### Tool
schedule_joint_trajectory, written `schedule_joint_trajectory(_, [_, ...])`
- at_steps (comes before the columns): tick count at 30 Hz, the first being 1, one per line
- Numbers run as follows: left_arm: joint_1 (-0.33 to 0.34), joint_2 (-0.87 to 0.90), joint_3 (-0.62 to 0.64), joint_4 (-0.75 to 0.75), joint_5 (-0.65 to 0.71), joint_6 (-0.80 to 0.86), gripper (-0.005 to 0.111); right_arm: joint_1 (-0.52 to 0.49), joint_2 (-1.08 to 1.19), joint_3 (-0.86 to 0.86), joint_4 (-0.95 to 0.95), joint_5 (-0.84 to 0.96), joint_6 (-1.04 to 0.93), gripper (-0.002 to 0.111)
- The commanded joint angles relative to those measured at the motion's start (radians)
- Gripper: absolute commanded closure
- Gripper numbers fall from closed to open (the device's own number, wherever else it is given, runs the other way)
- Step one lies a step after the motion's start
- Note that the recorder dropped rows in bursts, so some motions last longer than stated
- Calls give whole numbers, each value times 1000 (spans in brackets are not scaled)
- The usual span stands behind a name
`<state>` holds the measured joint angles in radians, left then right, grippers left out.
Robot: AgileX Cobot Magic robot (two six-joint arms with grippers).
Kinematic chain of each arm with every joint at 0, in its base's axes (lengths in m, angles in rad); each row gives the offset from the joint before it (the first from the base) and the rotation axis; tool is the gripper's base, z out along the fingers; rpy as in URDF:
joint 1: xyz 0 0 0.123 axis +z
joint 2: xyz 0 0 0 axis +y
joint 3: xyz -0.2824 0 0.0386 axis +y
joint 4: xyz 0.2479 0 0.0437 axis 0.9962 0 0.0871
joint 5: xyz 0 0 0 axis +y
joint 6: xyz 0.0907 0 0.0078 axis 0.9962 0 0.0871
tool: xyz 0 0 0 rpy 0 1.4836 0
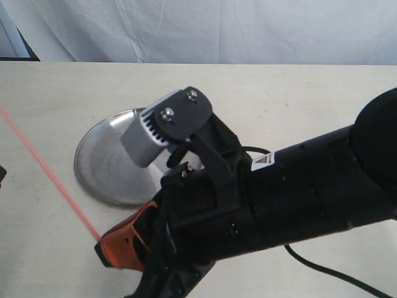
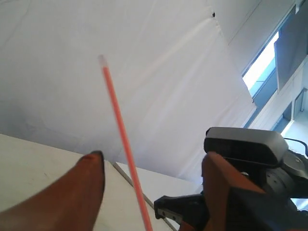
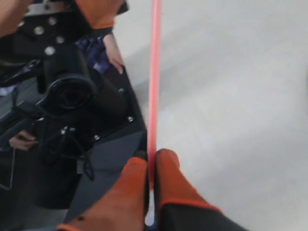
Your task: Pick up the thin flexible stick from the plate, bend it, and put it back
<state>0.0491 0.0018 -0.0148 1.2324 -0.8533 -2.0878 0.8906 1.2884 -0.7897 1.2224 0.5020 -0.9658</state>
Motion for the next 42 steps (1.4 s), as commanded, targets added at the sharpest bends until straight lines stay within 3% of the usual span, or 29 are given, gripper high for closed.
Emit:
schedule_joint_trajectory(1, [0,-2,-5,-12,13,-5,50,58,-4,5,9,25,-11,109])
schedule_joint_trajectory(8, [0,-2,-5,9,22,-3,62,143,-4,-5,73,-31,-89,109])
schedule_joint_trajectory(13, [0,-2,-5,15,10,14,104,148,-4,-34,101,-28,-80,109])
schedule_joint_trajectory(14, [0,-2,-5,22,-1,50,106,148,-4,-40,116,-28,-70,109])
schedule_joint_trajectory(18, [0,-2,-5,52,-27,158,106,148,-4,-64,192,32,-63,109])
schedule_joint_trajectory(24, [0,-2,-5,103,-20,160,106,148,-4,-90,202,117,-63,109])
schedule_joint_trajectory(31, [0,-2,-7,9,-26,159,106,148,-4,-90,10,-82,-37,108])
schedule_joint_trajectory(33, [0,-2,-7,0,-41,159,106,148,-2,-90,-22,-151,-28,99])
schedule_joint_trajectory(35, [0,-2,-7,-5,-60,151,106,148,10,-90,-21,-210,-28,82])
schedule_joint_trajectory(38, [0,-2,-7,-13,-79,146,106,148,47,-93,25,-237,-21,46])
schedule_joint_trajectory(39, [0,-2,-7,-13,-79,131,106,148,58,-94,44,-218,-21,41])
schedule_joint_trajectory(42, [0,-2,-7,-13,-79,126,106,148,103,-103,60,-124,-21,52])
